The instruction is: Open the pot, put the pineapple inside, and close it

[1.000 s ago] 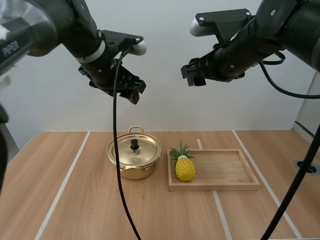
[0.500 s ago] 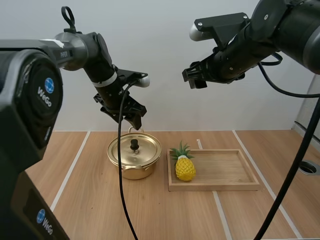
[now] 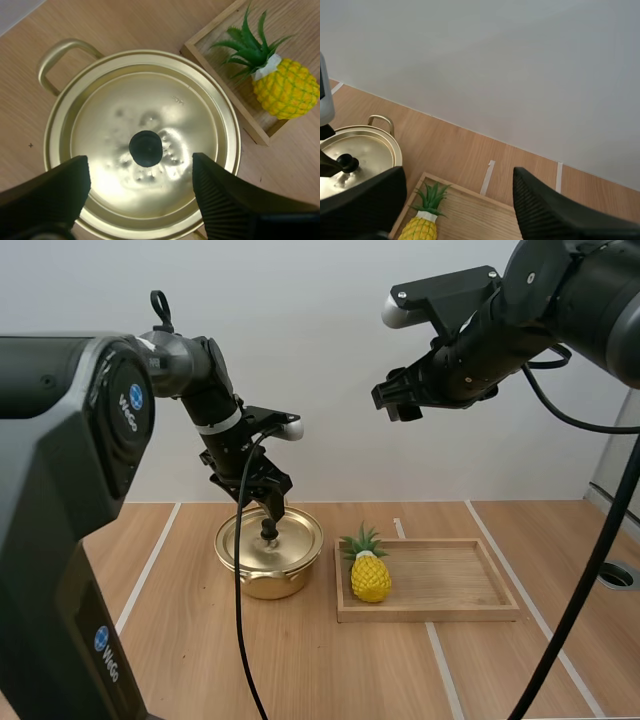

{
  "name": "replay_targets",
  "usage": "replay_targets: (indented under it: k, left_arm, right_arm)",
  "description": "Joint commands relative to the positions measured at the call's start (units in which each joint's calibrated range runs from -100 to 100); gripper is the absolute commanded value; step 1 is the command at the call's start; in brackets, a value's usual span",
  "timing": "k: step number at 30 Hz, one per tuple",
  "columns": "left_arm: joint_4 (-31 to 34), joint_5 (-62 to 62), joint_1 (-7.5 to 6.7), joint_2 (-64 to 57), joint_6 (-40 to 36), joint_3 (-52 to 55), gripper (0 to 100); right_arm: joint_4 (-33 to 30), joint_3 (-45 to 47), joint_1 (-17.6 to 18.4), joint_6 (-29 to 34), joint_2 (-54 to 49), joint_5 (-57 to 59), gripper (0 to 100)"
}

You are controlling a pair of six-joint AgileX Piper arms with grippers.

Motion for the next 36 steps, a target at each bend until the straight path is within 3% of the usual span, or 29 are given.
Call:
replay_targets:
  k: [1,15,36]
  left_arm:
    - [-1.06,0.00,-0.14,1.72,1.38,-0.45,93]
    - [-4.41,0.00,-0.14,3.81,4.91,-0.45,92]
    - [-3.10,0.00,-0.14,5.60,5.66,-0.45,92]
  right_arm:
    - [-0.43,-0.74,-0.17,0.04,-0.29,0.91,100]
    - [-0.43,-0.74,-1.08,0.04,-0.29,0.89,100]
    - [-0.43,-0.74,-1.09,0.04,-0.29,1.26,100]
